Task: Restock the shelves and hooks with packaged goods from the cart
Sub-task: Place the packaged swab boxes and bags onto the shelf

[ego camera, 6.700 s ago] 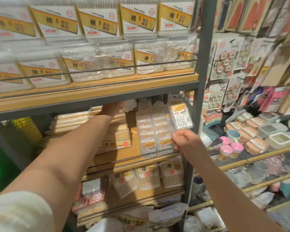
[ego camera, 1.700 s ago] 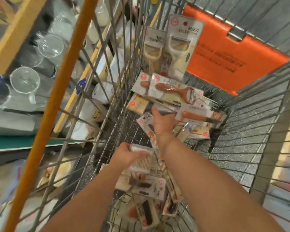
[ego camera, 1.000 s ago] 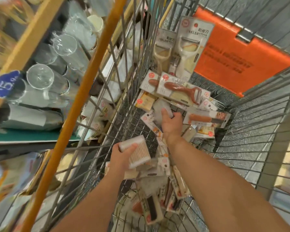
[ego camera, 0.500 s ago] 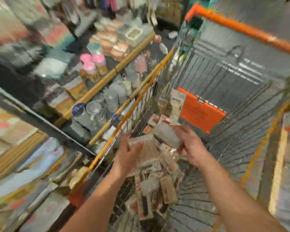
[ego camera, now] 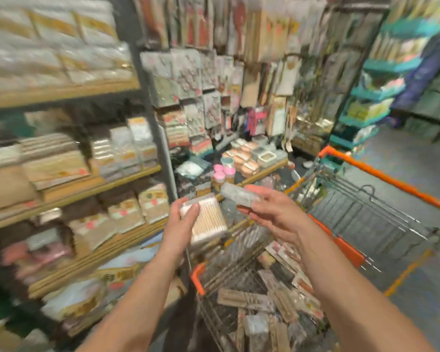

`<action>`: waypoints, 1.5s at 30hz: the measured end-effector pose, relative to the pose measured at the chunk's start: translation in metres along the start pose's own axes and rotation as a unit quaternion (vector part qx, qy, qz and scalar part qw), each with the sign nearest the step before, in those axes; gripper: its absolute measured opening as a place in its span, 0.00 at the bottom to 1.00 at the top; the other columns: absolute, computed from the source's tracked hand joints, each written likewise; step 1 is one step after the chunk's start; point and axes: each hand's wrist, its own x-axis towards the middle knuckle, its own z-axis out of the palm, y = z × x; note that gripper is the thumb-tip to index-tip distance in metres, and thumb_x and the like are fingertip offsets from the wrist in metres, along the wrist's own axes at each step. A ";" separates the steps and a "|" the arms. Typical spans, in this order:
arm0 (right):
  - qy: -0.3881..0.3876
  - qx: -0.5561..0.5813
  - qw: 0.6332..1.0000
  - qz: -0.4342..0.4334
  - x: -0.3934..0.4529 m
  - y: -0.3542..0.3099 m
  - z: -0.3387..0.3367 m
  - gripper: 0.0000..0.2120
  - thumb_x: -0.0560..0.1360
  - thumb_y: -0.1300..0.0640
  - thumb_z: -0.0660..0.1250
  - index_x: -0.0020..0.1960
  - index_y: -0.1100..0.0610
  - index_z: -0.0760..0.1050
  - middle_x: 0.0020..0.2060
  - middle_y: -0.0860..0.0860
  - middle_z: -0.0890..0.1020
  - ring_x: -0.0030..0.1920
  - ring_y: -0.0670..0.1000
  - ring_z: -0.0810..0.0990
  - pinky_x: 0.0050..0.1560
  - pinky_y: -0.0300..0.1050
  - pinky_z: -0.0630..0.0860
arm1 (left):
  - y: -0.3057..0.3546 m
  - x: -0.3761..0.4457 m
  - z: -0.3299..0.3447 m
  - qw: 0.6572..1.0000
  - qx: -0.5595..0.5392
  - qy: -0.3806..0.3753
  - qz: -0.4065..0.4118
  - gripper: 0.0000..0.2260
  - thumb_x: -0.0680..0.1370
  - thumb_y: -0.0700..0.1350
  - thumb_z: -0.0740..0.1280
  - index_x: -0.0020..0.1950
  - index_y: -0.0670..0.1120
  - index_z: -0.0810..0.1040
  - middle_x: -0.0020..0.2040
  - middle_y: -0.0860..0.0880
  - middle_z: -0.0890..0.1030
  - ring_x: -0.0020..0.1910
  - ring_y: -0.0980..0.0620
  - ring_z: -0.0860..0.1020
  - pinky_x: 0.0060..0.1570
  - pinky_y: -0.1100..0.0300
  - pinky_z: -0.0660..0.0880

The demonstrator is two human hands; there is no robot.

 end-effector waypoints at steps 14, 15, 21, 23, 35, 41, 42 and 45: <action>-0.017 -0.049 0.997 -0.055 0.132 -0.019 0.197 0.08 0.82 0.56 0.60 0.49 0.58 0.75 0.37 0.53 0.83 0.28 0.46 0.82 0.26 0.33 0.76 | 0.055 0.076 -0.202 0.995 0.024 0.078 0.055 0.27 0.67 0.69 0.67 0.62 0.61 0.70 0.68 0.45 0.73 0.68 0.45 0.71 0.66 0.46 0.70; -0.013 -0.079 0.995 -0.067 0.142 -0.018 0.206 0.09 0.82 0.54 0.60 0.49 0.58 0.75 0.35 0.52 0.83 0.26 0.46 0.80 0.24 0.34 0.75 | 0.055 0.086 -0.213 0.995 0.025 0.079 0.060 0.26 0.68 0.68 0.67 0.63 0.60 0.70 0.67 0.46 0.74 0.67 0.46 0.72 0.65 0.47 0.70; 0.018 -0.231 0.967 -0.104 0.192 -0.014 0.223 0.12 0.81 0.52 0.62 0.49 0.60 0.76 0.27 0.51 0.78 0.23 0.47 0.71 0.22 0.37 0.64 | 0.039 0.125 -0.260 0.993 0.087 0.070 0.039 0.15 0.79 0.57 0.64 0.65 0.58 0.69 0.65 0.47 0.75 0.62 0.45 0.74 0.57 0.50 0.72; 0.013 -0.263 0.960 -0.100 0.204 -0.012 0.219 0.08 0.80 0.54 0.65 0.46 0.59 0.75 0.28 0.54 0.76 0.24 0.48 0.70 0.23 0.40 0.63 | 0.029 0.132 -0.270 0.993 0.095 0.062 0.036 0.17 0.80 0.55 0.65 0.67 0.55 0.69 0.67 0.47 0.73 0.63 0.46 0.73 0.56 0.52 0.70; -0.081 -0.500 0.848 -0.155 0.317 -0.067 0.240 0.06 0.79 0.52 0.66 0.48 0.54 0.76 0.30 0.50 0.77 0.28 0.47 0.75 0.29 0.41 0.72 | 0.025 0.177 -0.286 0.998 0.023 0.059 -0.022 0.25 0.69 0.59 0.76 0.63 0.54 0.75 0.56 0.47 0.82 0.52 0.46 0.82 0.56 0.41 0.78; -0.143 -0.567 0.795 -0.162 0.364 -0.076 0.263 0.11 0.81 0.49 0.63 0.54 0.57 0.77 0.33 0.48 0.78 0.31 0.44 0.79 0.25 0.35 0.70 | 0.037 0.197 -0.269 0.998 -0.004 0.066 -0.015 0.26 0.72 0.56 0.73 0.67 0.51 0.73 0.59 0.47 0.81 0.53 0.48 0.82 0.56 0.46 0.79; -0.153 -0.571 0.791 -0.155 0.368 -0.075 0.265 0.11 0.81 0.50 0.63 0.55 0.56 0.77 0.33 0.48 0.78 0.31 0.44 0.79 0.23 0.35 0.70 | 0.038 0.198 -0.263 0.998 -0.005 0.055 -0.016 0.24 0.72 0.56 0.73 0.65 0.51 0.74 0.58 0.47 0.81 0.52 0.48 0.83 0.53 0.49 0.80; -0.175 -0.596 0.767 -0.158 0.377 -0.072 0.271 0.11 0.80 0.49 0.64 0.56 0.56 0.77 0.33 0.49 0.79 0.28 0.43 0.78 0.22 0.35 0.68 | 0.039 0.202 -0.245 0.999 -0.011 0.031 -0.008 0.13 0.76 0.46 0.71 0.59 0.54 0.75 0.55 0.47 0.82 0.49 0.48 0.83 0.42 0.55 0.81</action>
